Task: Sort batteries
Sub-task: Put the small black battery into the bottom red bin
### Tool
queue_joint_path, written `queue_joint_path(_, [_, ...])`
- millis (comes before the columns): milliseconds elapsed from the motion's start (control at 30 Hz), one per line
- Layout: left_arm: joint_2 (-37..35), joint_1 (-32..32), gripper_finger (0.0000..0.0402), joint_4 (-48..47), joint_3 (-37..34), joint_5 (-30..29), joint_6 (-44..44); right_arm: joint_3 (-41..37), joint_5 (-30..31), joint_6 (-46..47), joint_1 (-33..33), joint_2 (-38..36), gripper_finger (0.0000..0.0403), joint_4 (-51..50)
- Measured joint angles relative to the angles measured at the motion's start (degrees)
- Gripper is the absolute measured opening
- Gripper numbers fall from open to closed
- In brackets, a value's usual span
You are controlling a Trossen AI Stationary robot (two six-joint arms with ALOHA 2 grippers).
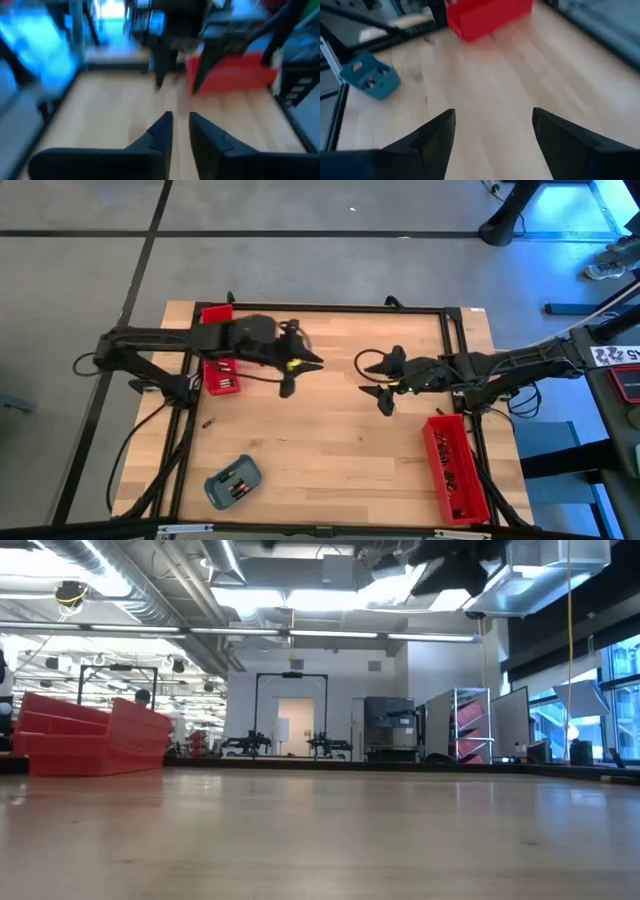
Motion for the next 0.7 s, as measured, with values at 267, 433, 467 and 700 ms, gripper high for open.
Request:
queue_joint_path(267, [-4.6,-0.8,0.0137,5.1,0.0,0.1,-7.2,2.1,-0.2,4.0,-7.2,0.1,0.0266,-7.7])
queue_joint_path(433, [-3.0,-1.6,0.0152,1.2,0.0,-1.3,-18.8,3.7,-9.1,8.1,-16.8,0.4,0.0266,-25.6])
queue_joint_path(467, [-2.4,-1.8,0.0152,0.6,0.0,-2.3,-20.4,3.6,-10.5,9.0,-18.7,0.5,0.0266,-29.8])
queue_joint_path(700, [2.3,-2.8,0.0153,-4.0,0.0,-9.7,-27.2,-0.6,-14.3,10.8,-28.0,2.8,0.0266,-50.1])
